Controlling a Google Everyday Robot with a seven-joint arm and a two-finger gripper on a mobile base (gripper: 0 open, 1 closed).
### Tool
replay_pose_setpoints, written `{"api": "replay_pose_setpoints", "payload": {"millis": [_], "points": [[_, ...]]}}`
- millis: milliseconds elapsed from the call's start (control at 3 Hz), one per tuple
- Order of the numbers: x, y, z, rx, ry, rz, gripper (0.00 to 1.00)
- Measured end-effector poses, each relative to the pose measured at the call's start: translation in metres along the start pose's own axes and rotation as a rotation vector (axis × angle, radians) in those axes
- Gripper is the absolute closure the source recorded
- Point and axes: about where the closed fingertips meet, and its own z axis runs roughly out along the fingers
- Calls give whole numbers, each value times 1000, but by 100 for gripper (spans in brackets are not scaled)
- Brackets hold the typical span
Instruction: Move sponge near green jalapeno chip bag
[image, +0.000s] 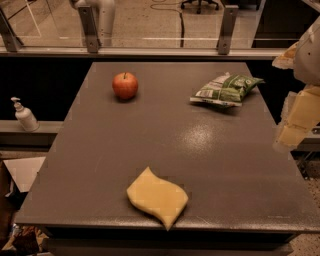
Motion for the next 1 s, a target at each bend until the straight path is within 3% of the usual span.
{"api": "replay_pose_setpoints", "payload": {"millis": [667, 1000], "points": [[-7, 28, 32, -44, -102, 21, 0], [-12, 53, 54, -105, -193, 35, 0]]}}
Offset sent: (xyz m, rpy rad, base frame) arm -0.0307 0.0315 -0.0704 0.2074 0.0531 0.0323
